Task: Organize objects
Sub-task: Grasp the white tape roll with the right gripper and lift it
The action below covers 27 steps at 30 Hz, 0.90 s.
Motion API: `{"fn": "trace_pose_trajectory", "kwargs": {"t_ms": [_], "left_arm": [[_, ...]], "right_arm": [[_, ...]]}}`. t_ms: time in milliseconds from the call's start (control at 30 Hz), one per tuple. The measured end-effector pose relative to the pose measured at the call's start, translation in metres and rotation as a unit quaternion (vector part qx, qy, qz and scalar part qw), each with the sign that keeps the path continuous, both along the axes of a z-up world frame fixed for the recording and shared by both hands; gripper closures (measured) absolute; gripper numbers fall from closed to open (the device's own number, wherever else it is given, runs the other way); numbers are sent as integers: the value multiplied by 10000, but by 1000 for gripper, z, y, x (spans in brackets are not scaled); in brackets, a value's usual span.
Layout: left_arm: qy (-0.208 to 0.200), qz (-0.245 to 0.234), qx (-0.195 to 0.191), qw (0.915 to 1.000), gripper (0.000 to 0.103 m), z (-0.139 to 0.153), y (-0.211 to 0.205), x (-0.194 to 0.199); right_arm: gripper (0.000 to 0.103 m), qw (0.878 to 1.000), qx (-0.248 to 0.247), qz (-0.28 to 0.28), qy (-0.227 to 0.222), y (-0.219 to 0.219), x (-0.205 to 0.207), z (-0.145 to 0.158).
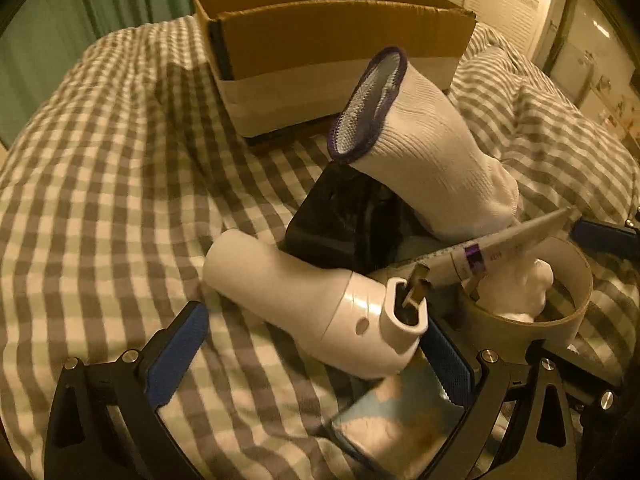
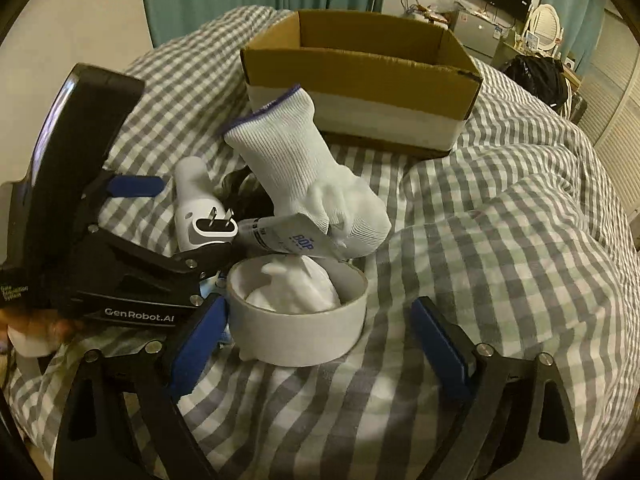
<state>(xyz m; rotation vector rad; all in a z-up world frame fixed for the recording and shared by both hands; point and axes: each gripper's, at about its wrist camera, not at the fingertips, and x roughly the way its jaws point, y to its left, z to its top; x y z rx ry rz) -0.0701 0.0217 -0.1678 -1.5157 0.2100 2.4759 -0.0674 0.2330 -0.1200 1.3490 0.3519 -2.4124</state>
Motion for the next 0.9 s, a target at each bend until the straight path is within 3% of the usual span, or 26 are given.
{"fn": "trace_pose_trajectory", "kwargs": {"t_ms": [133,267,333,633,900], "left_arm": [[15,-27,39,10000,3,-2,0,-3],[-2,4,166,9999,31,-1,-2,1],[41,144,200,9997,42,2,-7,4],[148,190,265,9994,44,12,-12,24],[473,381,344,9976,45,43,-30,41]], "right_arm": [[17,9998,-156,-7,-130,3,-5,-4],[31,9992,-325,154,-162,2,-3,-3],[32,9991,-362,152,-142,1,-2,-3],[33,9982,-561,-73,178,10,8,17],[33,9965,-623,-63,545,8,17,47]]}}
